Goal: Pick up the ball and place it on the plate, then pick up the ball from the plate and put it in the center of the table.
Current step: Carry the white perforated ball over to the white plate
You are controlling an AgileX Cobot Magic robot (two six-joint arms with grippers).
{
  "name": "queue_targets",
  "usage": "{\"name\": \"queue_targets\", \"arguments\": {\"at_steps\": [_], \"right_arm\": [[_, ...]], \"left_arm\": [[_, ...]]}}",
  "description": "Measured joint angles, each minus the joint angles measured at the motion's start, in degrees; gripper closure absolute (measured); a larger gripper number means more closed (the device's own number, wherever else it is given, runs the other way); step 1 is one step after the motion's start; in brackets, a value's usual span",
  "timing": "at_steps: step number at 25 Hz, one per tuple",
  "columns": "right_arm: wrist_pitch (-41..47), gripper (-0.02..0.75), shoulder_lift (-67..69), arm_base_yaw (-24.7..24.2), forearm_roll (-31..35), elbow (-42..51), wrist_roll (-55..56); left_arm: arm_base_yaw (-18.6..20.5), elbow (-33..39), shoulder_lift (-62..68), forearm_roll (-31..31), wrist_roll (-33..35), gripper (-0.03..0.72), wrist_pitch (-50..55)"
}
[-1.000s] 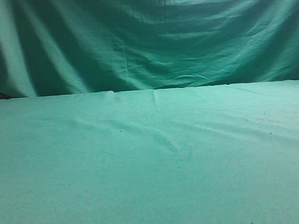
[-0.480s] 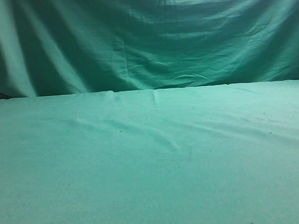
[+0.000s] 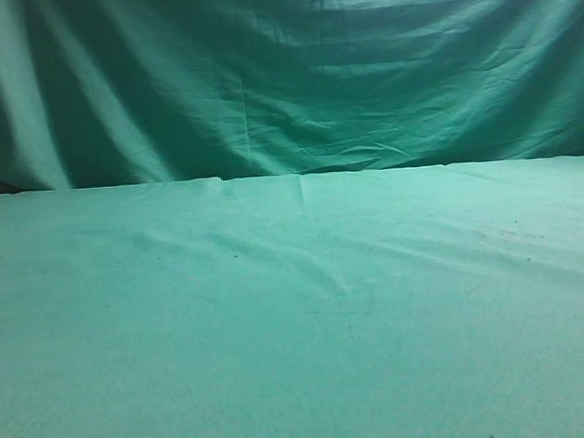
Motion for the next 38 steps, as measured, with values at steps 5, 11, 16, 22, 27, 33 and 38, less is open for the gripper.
{"name": "queue_targets", "arguments": {"at_steps": [5,11,16,22,27,33,38], "right_arm": [[-0.09,0.738,0.0,0.0,0.0,0.0,0.0],[-0.09,0.738,0.0,0.0,0.0,0.0,0.0],[-0.09,0.738,0.0,0.0,0.0,0.0,0.0],[-0.2,0.738,0.0,0.0,0.0,0.0,0.0],[-0.2,0.738,0.0,0.0,0.0,0.0,0.0],[-0.2,0.738,0.0,0.0,0.0,0.0,0.0],[-0.2,0.738,0.0,0.0,1.76,0.0,0.24]], "left_arm": [[0.0,0.0,1.87,1.23,0.0,0.372,-1.7],[0.0,0.0,5.0,1.37,0.0,0.372,-3.3],[0.0,0.0,6.2,1.25,0.0,0.298,-4.22],[0.0,-2.53,6.2,-4.75,0.86,0.097,-2.54],[-1.78,-11.54,6.2,-13.06,7.52,0.223,7.97],[-6.84,-22.91,6.2,-21.82,16.4,0.563,19.4],[-11.2,-24.03,2.65,-22.68,18.08,0.688,19.52]]}}
